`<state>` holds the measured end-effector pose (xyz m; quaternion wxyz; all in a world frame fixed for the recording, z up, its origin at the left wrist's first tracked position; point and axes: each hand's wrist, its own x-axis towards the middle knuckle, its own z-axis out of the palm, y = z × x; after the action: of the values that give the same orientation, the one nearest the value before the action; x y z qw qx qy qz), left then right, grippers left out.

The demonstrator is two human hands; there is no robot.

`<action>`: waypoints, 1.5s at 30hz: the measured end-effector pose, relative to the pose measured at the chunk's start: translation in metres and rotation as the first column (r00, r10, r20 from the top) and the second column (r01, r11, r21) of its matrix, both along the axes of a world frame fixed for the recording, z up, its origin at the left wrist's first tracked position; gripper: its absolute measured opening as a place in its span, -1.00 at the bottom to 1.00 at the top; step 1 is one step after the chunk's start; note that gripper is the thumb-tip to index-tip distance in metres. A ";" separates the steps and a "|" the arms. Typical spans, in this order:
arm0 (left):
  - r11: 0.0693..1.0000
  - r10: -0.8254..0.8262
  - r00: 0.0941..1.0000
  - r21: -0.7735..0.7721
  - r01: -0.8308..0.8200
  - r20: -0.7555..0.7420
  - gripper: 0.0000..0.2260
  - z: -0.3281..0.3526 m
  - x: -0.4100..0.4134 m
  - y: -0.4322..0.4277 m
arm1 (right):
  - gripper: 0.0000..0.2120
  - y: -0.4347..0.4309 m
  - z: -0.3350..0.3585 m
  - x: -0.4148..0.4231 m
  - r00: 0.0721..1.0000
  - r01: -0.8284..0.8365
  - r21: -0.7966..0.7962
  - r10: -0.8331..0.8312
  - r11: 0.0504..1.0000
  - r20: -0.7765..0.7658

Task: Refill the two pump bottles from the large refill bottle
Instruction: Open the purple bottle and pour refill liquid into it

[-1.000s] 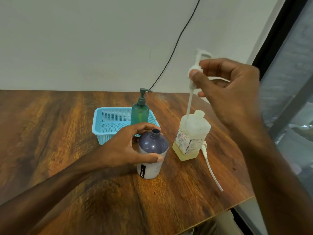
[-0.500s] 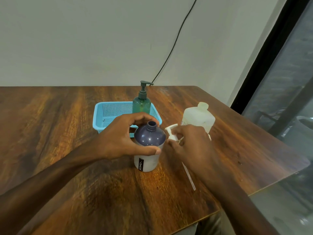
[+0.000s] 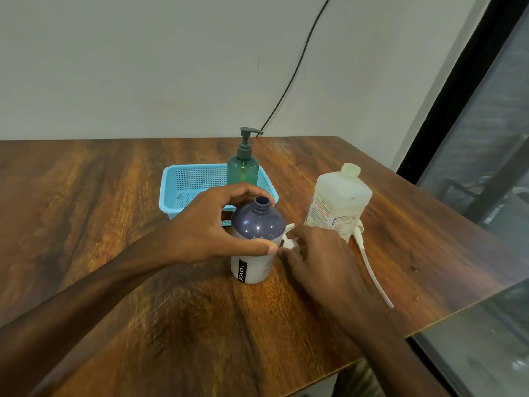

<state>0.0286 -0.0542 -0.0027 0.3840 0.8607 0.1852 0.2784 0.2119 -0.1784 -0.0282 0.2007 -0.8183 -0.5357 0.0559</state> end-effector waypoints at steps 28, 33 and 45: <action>0.996 0.082 0.997 0.020 -0.082 0.010 -0.28 -0.013 0.009 -0.021 | -0.14 -0.007 -0.011 0.037 0.862 0.433 0.470 -0.201 0.769 -0.465; 0.992 0.119 0.993 0.034 -0.119 0.018 -0.20 -0.017 0.009 -0.020 | -0.23 -0.006 -0.008 0.048 0.897 0.374 0.511 -0.162 0.774 -0.411; 0.998 0.058 0.996 -0.008 -0.057 0.070 -0.26 -0.015 0.015 -0.031 | -0.28 -0.048 0.006 0.048 0.981 0.144 0.526 -0.050 0.838 -0.188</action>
<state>0.0439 -0.0856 -0.0176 0.3847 0.8436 0.1971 0.3187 0.2596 -0.2266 -0.0220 0.4685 -0.7477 -0.4690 -0.0382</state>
